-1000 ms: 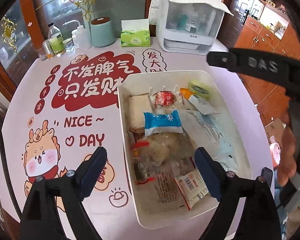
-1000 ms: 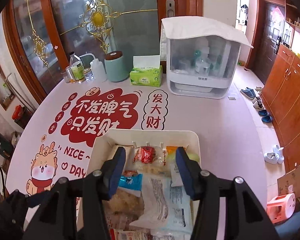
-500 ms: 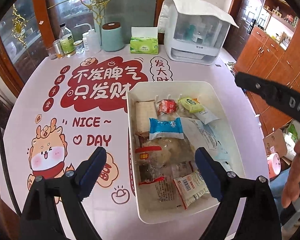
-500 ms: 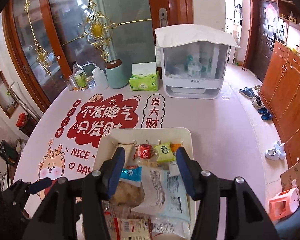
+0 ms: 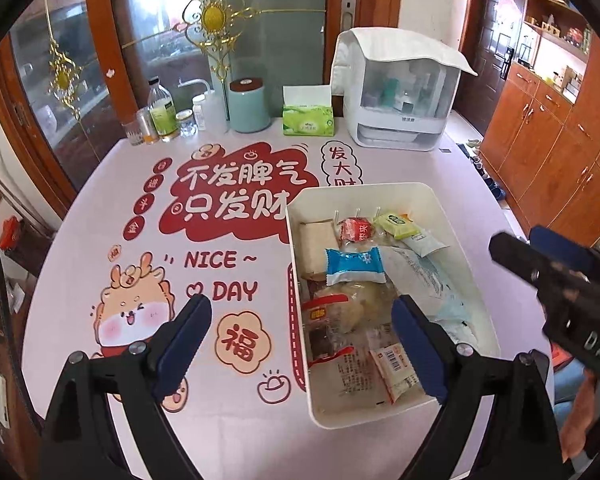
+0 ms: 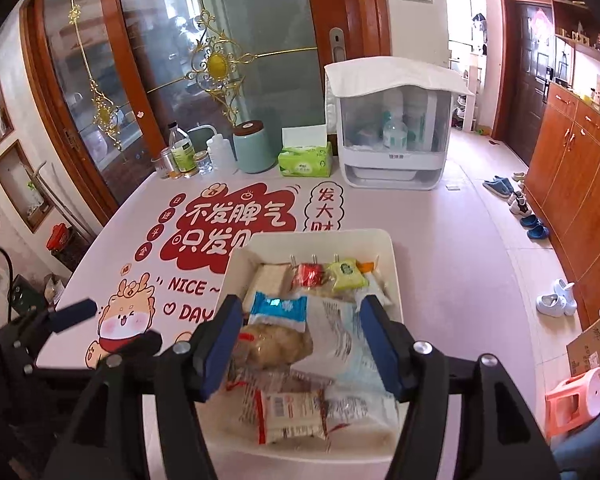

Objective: Organize snacks

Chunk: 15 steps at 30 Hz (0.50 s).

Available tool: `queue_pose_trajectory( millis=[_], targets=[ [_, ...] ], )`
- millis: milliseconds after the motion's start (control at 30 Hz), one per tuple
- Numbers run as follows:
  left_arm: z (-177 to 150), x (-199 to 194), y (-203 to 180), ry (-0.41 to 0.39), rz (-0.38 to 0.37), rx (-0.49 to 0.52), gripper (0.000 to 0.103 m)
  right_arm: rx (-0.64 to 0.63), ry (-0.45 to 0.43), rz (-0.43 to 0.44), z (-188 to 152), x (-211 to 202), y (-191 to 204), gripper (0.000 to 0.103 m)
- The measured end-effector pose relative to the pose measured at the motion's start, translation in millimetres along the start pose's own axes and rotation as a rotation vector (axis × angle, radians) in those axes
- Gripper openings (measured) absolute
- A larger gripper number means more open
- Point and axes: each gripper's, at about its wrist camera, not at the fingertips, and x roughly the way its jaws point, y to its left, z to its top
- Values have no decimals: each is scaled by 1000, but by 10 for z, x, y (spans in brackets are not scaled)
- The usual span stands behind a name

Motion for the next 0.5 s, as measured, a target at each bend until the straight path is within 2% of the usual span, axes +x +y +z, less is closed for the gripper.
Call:
queue_pose_trajectory(
  millis=[167,500],
  targets=[
    [-128,-115,59,-19,26,28,92,19,7,0,-214,-63,51,63],
    [-390,-256,287,-27,60,21,95,63,52,-14,-609,-118,189,63]
  ],
)
